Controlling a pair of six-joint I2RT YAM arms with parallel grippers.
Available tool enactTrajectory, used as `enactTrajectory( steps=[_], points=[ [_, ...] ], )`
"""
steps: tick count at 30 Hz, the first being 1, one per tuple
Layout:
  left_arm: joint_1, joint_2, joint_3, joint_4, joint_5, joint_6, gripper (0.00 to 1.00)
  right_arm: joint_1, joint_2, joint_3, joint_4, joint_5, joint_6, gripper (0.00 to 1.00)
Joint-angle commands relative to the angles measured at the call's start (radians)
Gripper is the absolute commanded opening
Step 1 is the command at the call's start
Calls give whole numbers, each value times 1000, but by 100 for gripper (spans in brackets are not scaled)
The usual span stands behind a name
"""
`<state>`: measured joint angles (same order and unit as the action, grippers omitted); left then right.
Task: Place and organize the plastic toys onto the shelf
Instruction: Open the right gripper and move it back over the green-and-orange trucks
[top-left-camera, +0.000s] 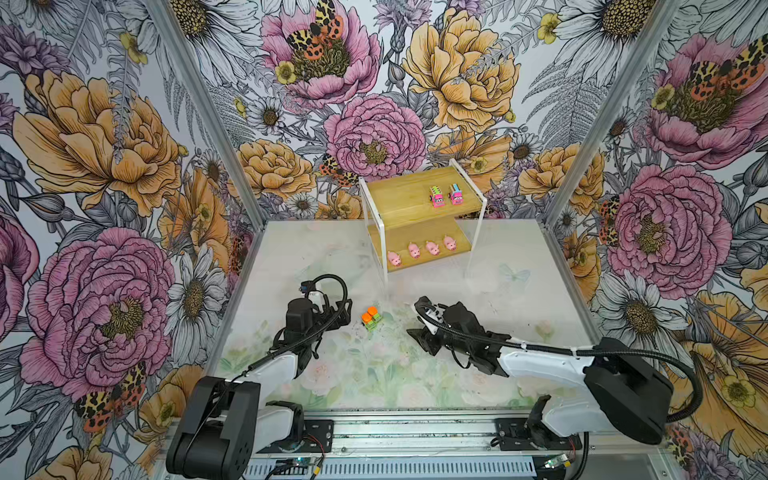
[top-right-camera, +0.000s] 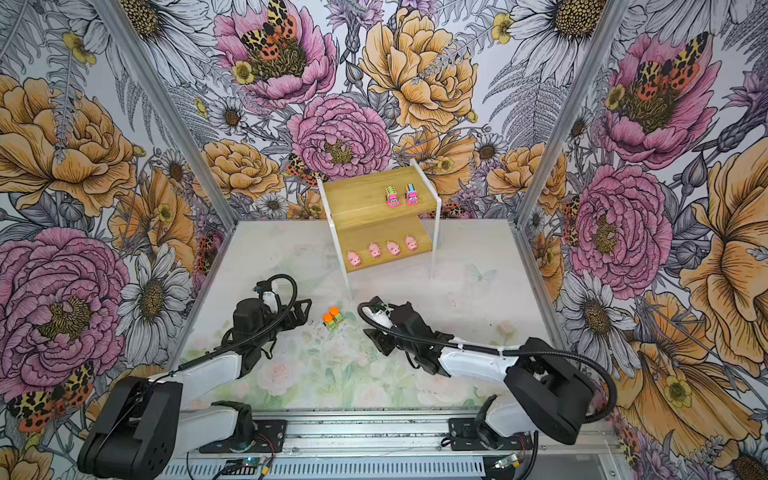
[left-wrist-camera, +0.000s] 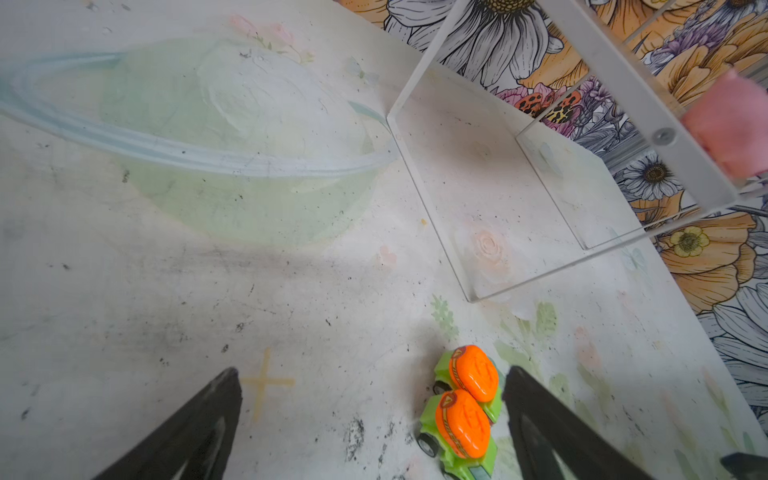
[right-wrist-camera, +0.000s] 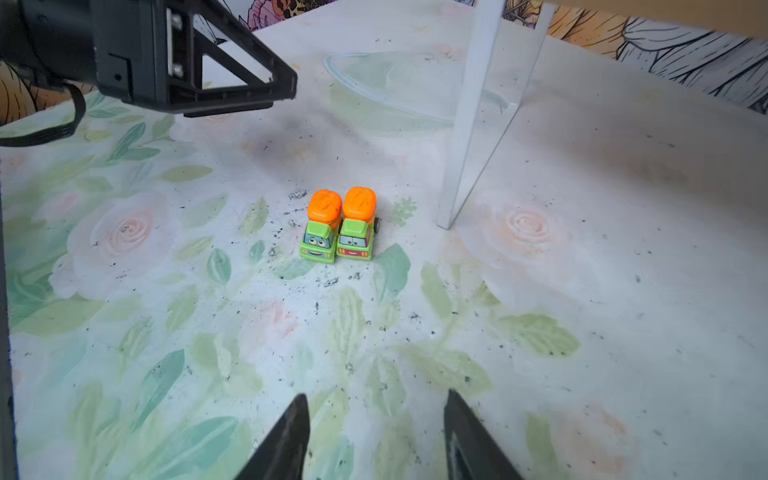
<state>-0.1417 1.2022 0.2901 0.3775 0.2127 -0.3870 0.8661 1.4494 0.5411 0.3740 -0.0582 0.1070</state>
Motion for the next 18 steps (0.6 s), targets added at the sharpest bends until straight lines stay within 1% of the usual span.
enactTrajectory(
  steps=[1,5,9,18],
  points=[
    [23,5,15,13,35,-12,99,50,103,32,327,54,53,52],
    [48,8,7,32,58,-29,99,106,256,73,431,86,52,52],
    [56,12,4,38,68,-33,99,126,365,118,481,99,76,52],
    [58,18,6,40,75,-32,99,132,468,213,464,96,109,52]
  ],
)
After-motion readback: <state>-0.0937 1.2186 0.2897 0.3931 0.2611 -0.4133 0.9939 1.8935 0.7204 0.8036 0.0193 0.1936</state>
